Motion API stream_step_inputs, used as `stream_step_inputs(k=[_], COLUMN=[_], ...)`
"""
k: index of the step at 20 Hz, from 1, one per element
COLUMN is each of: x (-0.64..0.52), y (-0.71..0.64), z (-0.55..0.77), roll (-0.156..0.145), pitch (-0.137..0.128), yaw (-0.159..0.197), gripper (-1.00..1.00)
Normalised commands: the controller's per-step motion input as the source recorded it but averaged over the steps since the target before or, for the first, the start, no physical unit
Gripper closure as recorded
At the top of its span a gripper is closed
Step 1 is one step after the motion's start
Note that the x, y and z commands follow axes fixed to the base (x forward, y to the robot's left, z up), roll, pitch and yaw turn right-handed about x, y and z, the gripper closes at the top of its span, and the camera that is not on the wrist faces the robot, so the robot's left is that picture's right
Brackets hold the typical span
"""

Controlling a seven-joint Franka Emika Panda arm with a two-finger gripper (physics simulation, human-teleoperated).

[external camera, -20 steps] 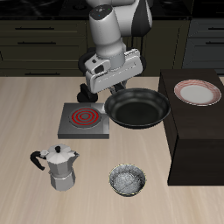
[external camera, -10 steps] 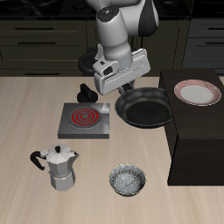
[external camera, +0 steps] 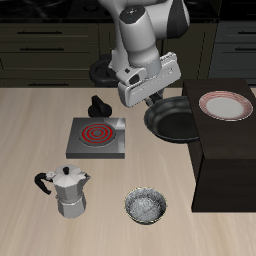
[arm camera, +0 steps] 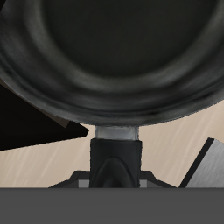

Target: Place the frypan on the top layer of the shelf

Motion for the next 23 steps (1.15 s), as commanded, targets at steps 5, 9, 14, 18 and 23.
stream_step_inputs(k=[5,9,14,18,23], x=[-0.01,0.01,0.02,0.02,-0.02], y=[0.26,0.31,0.29,0.22,0.11], z=[-0.01,-0.01,-0.03,0.01,0.03], roll=[0.027,0.033,0.030,0.011,0.004], pitch=[0.008,0.007,0.013,0.009,0.004], yaw=[0.018,0.026,0.013,0.020,-0.012], gripper=[1.00,1.00,1.00,1.00,1.00])
